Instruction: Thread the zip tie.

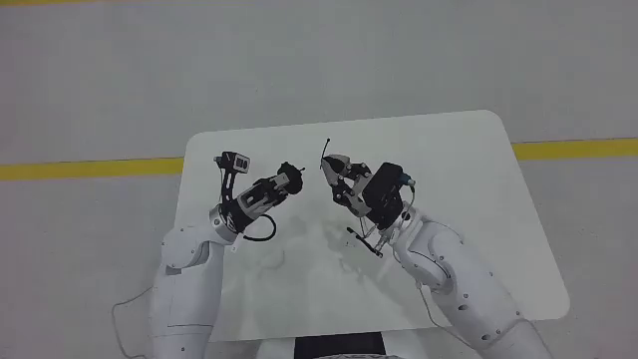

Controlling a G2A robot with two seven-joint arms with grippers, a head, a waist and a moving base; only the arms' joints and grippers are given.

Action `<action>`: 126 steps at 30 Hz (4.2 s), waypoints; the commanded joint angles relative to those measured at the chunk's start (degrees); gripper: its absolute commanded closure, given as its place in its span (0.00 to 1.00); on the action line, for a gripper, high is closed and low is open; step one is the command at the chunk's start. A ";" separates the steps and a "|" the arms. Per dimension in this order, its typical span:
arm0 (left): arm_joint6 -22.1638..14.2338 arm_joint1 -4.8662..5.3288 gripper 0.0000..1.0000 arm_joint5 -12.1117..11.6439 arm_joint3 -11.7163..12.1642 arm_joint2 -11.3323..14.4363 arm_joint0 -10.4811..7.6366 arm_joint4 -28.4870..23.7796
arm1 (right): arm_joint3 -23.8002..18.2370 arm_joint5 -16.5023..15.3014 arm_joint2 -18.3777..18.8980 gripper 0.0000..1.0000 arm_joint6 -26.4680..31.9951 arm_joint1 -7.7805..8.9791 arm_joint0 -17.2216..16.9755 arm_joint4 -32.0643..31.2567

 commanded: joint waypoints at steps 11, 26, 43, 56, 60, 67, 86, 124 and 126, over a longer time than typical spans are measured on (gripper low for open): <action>0.00 0.00 1.00 0.00 0.00 0.00 0.00 0.00 | 1.61 4.75 -3.62 1.00 -1.13 -1.27 -0.74 8.45; 0.00 0.00 1.00 0.00 0.00 0.00 0.00 0.00 | 1.87 10.00 -6.75 1.00 -3.14 -2.80 0.31 11.38; 0.00 0.00 1.00 0.00 0.00 0.00 0.00 0.00 | 2.12 10.82 -7.39 1.00 -3.73 -3.47 0.41 10.38; 0.00 0.00 1.00 0.00 0.00 0.00 0.00 0.00 | 3.04 11.10 -7.35 1.00 -4.22 -3.86 0.54 9.29; 0.00 0.00 1.00 0.00 0.00 0.00 0.00 0.00 | 3.11 11.16 -7.32 1.00 -4.38 -3.98 0.47 9.28; 0.00 0.00 1.00 0.00 0.00 0.00 0.00 0.00 | 3.28 11.23 -7.29 1.00 -4.88 -4.20 0.37 9.30; 0.00 0.00 1.00 0.00 0.00 0.00 0.00 0.00 | 3.65 10.47 -7.07 1.00 -4.32 -4.63 0.44 9.20; 0.00 0.00 1.00 0.00 0.00 0.00 0.00 0.00 | 3.80 10.05 -6.64 1.00 -5.15 -5.26 -0.12 7.75; 0.00 0.00 1.00 0.00 0.00 0.00 0.00 0.00 | 3.94 10.02 -6.61 1.00 -5.09 -5.29 -0.09 7.65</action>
